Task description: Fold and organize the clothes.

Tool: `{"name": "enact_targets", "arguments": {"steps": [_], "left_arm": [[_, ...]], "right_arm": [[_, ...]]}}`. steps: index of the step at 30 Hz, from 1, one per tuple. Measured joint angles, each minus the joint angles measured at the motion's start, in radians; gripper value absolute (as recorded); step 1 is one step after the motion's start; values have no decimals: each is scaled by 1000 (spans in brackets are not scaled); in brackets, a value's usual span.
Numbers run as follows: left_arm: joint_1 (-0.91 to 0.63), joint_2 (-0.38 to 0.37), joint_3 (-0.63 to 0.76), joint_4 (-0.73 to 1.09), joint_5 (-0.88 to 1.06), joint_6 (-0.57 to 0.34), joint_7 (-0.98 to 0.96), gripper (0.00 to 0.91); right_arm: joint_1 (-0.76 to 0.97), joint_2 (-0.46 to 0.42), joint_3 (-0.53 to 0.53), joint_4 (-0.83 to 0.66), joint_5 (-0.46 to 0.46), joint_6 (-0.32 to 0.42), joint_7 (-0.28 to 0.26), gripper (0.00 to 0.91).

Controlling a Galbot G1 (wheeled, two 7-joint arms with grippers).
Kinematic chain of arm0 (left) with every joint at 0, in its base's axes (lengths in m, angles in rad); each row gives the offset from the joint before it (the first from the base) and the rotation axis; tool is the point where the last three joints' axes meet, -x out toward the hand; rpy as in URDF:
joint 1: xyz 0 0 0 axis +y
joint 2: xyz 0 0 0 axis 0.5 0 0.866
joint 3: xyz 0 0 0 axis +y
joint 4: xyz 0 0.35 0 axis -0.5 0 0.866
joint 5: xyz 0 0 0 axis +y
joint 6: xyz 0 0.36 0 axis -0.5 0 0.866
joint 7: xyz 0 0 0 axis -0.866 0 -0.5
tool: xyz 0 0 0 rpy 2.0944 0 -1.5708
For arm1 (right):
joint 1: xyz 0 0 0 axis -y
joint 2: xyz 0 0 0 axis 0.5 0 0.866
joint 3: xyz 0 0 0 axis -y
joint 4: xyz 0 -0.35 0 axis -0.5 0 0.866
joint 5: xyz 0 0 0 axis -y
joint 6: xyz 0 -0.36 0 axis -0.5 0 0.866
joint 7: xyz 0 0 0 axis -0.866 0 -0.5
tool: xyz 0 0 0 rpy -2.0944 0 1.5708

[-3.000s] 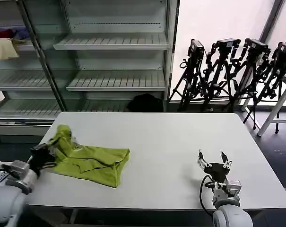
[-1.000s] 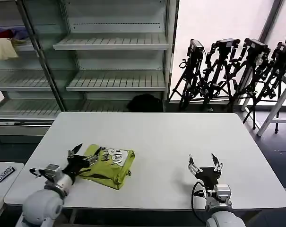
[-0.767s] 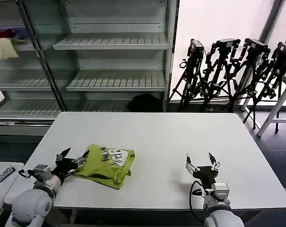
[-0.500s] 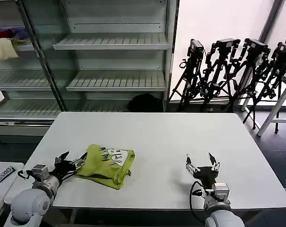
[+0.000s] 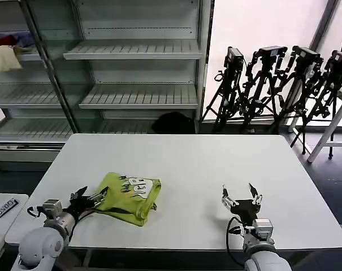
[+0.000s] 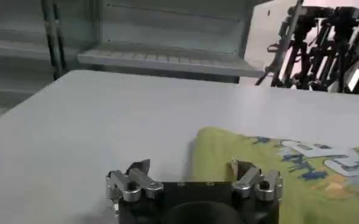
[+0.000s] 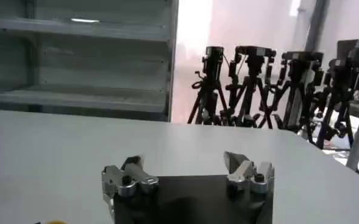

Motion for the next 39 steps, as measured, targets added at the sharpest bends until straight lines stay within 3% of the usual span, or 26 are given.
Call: {"name": "enact_targets", "arguments": {"steps": [1, 2, 3, 5, 19, 39], "left_arm": [[0, -2, 2, 0, -3, 1, 0, 464], [1, -4, 5, 0, -6, 2, 1, 373], [1, -5, 7, 0, -8, 3, 2, 121], [1, -7, 13, 2, -10, 3, 4, 20], [6, -18, 17, 8, -54, 2, 9, 10], [33, -32, -16, 22, -77, -87, 10, 0]], "right_arm": [[0, 0, 0, 0, 0, 0, 0, 907], [-1, 0, 1, 0, 0, 0, 0, 907], [-1, -1, 2, 0, 0, 0, 0, 907], [-3, -1, 3, 0, -1, 1, 0, 907], [-9, 3, 5, -3, -12, 13, 4, 907], [-1, 3, 3, -10, -14, 17, 10, 907]]}}
